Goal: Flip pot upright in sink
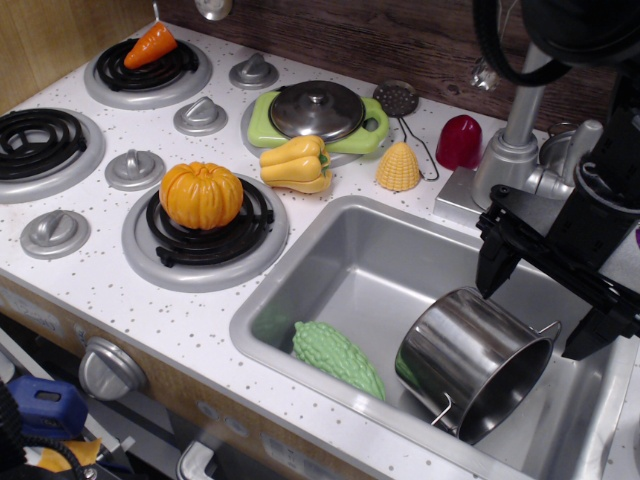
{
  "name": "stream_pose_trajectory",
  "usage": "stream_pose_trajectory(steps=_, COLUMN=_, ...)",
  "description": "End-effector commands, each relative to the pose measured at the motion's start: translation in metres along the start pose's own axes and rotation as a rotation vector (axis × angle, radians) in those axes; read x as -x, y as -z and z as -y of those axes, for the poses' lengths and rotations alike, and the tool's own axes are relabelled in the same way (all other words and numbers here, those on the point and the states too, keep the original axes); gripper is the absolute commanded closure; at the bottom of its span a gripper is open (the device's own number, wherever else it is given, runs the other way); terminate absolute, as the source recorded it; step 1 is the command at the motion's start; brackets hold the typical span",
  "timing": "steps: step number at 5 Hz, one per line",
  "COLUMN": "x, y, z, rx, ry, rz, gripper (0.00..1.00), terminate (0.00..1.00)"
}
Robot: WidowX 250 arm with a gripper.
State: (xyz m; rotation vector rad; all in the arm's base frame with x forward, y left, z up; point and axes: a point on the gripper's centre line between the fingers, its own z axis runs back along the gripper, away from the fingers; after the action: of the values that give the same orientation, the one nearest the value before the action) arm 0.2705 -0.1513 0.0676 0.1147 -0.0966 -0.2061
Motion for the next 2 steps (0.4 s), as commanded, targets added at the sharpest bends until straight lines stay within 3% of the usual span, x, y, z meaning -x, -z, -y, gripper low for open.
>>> stream_pose_trajectory(steps=1, x=0.0000, y=0.0000, z=0.0000, rx=0.000, ry=0.000, rz=0.000, gripper=0.00, terminate=0.00)
stream_pose_trajectory(steps=2, x=-0.0026, y=0.0028, z=0.0013, rx=-0.055, ry=0.025, rz=0.021, gripper=0.00, terminate=0.00)
